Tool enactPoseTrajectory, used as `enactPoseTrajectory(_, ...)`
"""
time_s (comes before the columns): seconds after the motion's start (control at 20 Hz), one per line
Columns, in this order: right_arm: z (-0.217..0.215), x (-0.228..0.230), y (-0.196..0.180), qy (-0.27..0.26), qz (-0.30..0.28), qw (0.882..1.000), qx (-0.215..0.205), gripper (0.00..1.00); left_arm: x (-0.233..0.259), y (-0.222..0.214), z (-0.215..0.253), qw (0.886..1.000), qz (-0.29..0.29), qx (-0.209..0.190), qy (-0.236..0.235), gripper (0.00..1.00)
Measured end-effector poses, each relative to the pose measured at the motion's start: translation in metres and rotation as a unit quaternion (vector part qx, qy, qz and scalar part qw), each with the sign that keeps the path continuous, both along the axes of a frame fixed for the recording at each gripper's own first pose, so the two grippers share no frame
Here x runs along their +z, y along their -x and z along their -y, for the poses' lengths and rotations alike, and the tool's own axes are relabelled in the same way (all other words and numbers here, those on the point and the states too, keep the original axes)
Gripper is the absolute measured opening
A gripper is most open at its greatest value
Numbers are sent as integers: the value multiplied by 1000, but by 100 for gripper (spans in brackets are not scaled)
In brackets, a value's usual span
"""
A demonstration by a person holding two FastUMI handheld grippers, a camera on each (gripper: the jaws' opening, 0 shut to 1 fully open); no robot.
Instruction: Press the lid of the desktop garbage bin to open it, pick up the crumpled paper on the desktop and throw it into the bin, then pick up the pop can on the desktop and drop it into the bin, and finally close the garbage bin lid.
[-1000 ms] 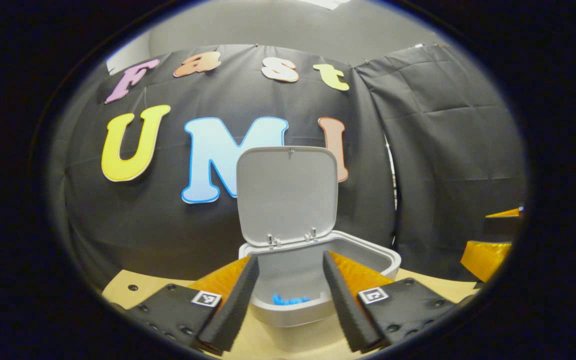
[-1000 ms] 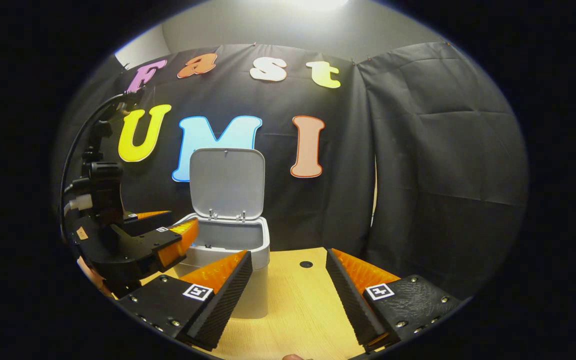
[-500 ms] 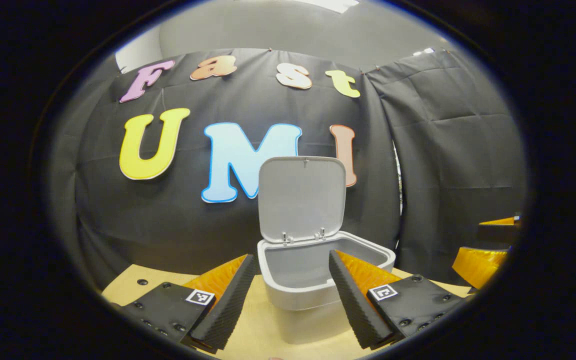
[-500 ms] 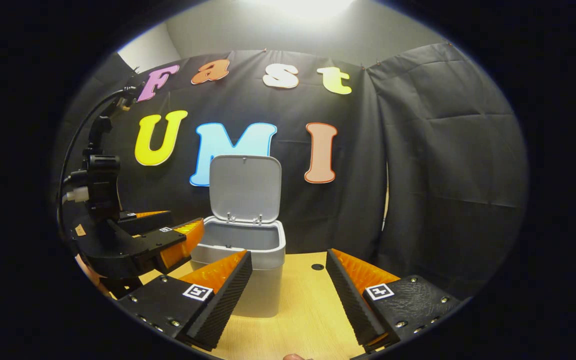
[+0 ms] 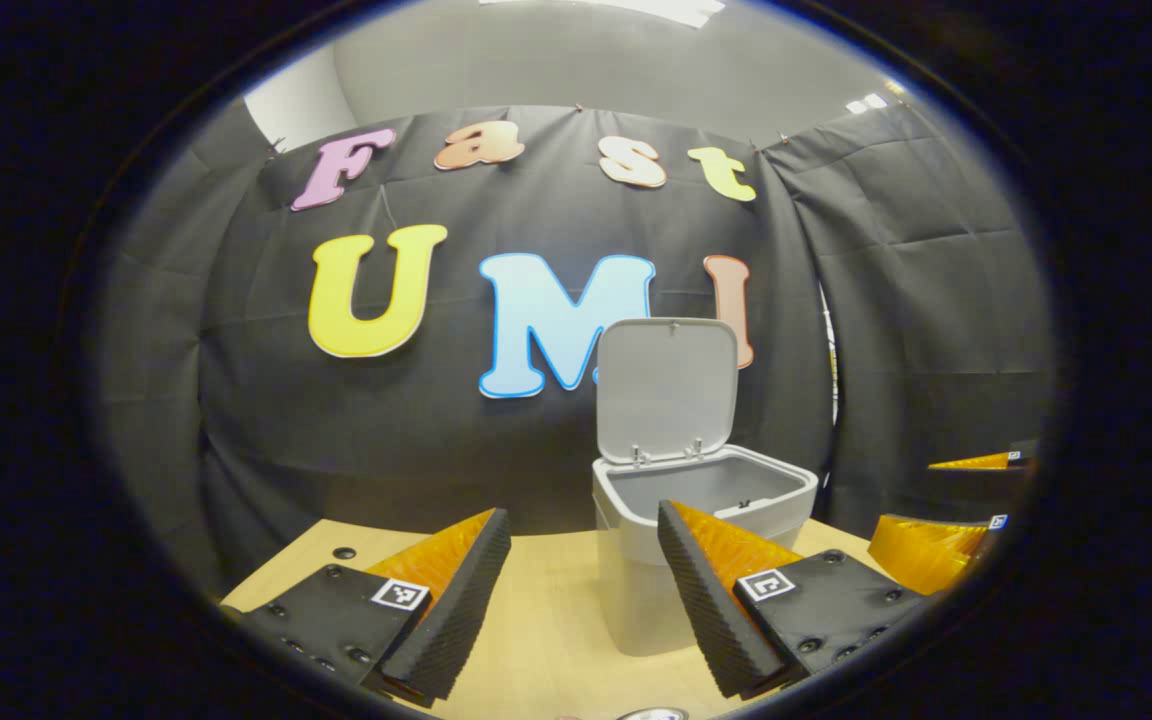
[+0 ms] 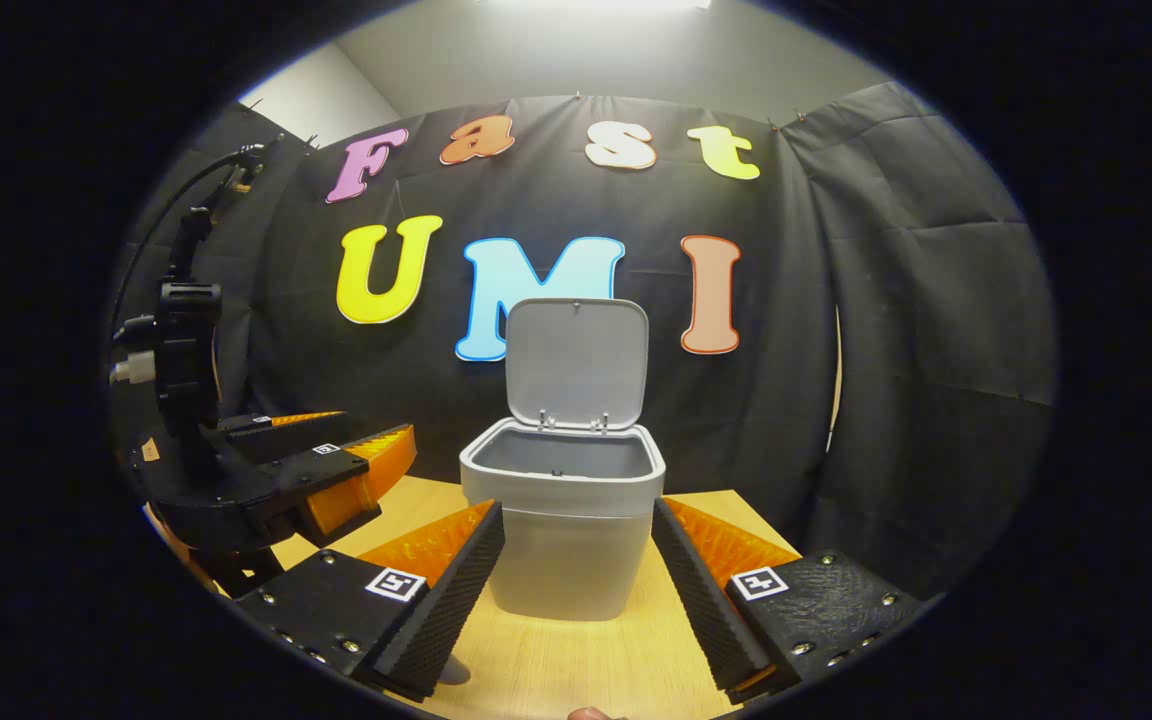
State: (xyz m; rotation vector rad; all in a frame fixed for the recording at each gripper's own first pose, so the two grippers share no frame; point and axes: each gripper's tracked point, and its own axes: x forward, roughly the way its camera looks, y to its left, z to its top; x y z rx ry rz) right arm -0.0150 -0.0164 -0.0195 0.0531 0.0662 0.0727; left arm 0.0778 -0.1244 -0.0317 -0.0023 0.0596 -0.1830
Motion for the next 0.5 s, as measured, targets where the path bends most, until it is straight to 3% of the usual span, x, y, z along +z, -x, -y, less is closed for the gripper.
enactPoseTrajectory(0.1,-14,-1,0,-4,-3,1000,15,95,4,8,-14,1000,0,10,2,97)
enactPoseTrajectory(0.4,-48,-15,2,-3,-23,998,51,95,9,29,-51,1000,-3,31,2,97)
enactPoseTrajectory(0.45,-54,-18,3,-3,-30,998,58,95,9,33,-55,999,-4,34,3,92)
enactPoseTrajectory(0.5,-60,-22,3,-3,-36,997,65,95,10,37,-60,999,-3,37,4,96)
